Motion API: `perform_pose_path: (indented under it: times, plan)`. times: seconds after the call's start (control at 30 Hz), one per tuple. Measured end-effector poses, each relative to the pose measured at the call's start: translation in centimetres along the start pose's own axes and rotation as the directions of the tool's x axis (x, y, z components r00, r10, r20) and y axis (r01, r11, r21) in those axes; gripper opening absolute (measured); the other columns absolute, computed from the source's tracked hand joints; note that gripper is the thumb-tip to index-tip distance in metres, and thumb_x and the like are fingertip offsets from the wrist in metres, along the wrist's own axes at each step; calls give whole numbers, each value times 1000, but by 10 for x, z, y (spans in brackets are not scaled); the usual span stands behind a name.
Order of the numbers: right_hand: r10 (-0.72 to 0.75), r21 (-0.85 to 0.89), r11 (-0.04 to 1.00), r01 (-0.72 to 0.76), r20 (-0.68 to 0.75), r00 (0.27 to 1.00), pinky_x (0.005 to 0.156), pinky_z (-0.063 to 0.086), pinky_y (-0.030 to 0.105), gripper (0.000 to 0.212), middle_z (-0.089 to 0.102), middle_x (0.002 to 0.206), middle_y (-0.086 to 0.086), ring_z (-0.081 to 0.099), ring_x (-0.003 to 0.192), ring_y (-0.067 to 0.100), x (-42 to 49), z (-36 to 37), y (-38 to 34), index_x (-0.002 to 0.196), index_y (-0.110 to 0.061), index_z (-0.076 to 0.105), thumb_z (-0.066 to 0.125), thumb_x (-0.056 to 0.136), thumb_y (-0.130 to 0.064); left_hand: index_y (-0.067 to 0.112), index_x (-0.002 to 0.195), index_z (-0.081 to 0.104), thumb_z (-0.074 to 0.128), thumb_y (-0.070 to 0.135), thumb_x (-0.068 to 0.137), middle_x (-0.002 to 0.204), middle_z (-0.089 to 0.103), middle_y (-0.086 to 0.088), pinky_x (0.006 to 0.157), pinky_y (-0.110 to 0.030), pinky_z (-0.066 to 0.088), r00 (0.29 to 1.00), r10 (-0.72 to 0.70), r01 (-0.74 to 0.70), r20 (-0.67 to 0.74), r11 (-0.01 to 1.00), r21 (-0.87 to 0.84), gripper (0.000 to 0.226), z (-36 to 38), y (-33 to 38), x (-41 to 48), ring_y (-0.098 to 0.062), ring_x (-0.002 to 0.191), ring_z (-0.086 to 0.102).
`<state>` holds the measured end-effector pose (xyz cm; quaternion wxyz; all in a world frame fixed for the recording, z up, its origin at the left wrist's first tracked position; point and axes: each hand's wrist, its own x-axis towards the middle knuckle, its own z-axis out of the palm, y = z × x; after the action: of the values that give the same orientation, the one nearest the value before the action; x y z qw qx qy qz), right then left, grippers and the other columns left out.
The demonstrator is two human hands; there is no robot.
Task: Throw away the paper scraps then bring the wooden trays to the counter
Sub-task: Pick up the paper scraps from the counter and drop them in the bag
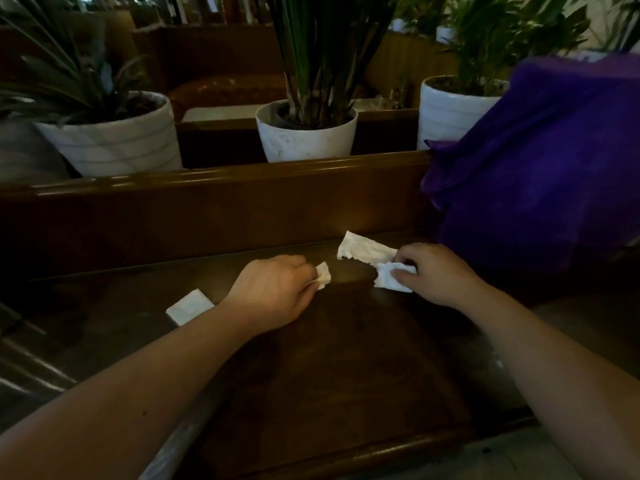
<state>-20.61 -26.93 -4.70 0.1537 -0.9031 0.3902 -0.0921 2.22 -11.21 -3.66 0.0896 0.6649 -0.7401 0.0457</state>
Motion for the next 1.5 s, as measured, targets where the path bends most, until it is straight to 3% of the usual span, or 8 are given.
perform_pose_path:
  times: [0.2, 0.4, 0.6, 0.7, 0.87, 1.1, 1.33, 1.5]
  plan:
    - [-252, 66, 966, 249, 49, 966, 62, 41, 29, 7, 56, 84, -13, 53, 77, 4, 22, 18, -77, 86, -33, 56, 57, 91, -38, 25, 114, 57, 41, 38, 95, 107, 61, 3, 67, -27, 47, 992, -129, 129, 11, 991, 44, 28, -11, -32, -36, -11, 90, 55]
    - [-335, 93, 941, 327, 86, 938, 69, 47, 33, 14, 56, 92, -10, 55, 83, 10, 38, 35, -125, 95, -26, 62, 54, 92, -37, 22, 109, 58, 39, 38, 96, 101, 59, 3, 57, -26, 38, 946, -324, 322, -24, 923, 209, 28, -21, -65, -78, -10, 78, 48]
    - [-354, 88, 935, 344, 139, 925, 75, 51, 41, 16, 60, 95, -6, 55, 82, 12, 46, 46, -143, 96, -24, 64, 55, 91, -36, 23, 123, 54, 37, 48, 95, 120, 54, -3, 77, -33, 51, 832, -524, 490, 180, 848, 204, 41, -7, -85, -104, -18, 101, 54]
    - [-350, 89, 936, 340, 146, 925, 74, 50, 40, 15, 60, 95, -6, 55, 84, 13, 47, 50, -145, 95, -25, 64, 55, 91, -36, 25, 125, 54, 39, 62, 89, 126, 53, -3, 80, -35, 47, 837, -510, 469, 197, 855, 221, 53, 1, -84, -108, -22, 110, 53]
    - [-335, 74, 941, 329, 102, 937, 63, 44, 32, 9, 56, 87, -9, 52, 75, 9, 51, 47, -131, 90, -29, 59, 55, 92, -36, 23, 116, 55, 41, 43, 95, 108, 59, 0, 69, -27, 42, 881, -429, 393, 197, 898, 197, 32, -1, -80, -97, -14, 88, 54]
    - [-4, 32, 999, 9, -154, 988, 58, 38, 30, 13, 58, 87, -4, 53, 74, 12, 64, 25, -57, 97, -23, 63, 58, 91, -32, 22, 111, 56, 39, 40, 96, 99, 57, 4, 57, -23, 33, 957, -289, 285, 18, 952, 111, 28, -8, -60, -66, -9, 78, 47]
    - [108, -134, 985, -106, 1, 994, 80, 47, 37, 30, 52, 121, 5, 54, 103, 23, 66, 38, -36, 117, -23, 60, 61, 89, -35, 24, 105, 55, 39, 40, 97, 89, 48, 7, 54, -25, 33, 964, -261, 259, 40, 964, 52, 25, -4, -50, -36, -9, 71, 45]
    - [157, -173, 973, -150, 24, 987, 79, 47, 36, 36, 59, 121, 6, 56, 104, 24, 66, 36, -42, 124, -20, 59, 58, 90, -30, 25, 104, 55, 38, 41, 97, 89, 50, 6, 53, -25, 34, 977, -210, 209, 22, 976, 55, 24, -1, -47, -28, -8, 70, 47]
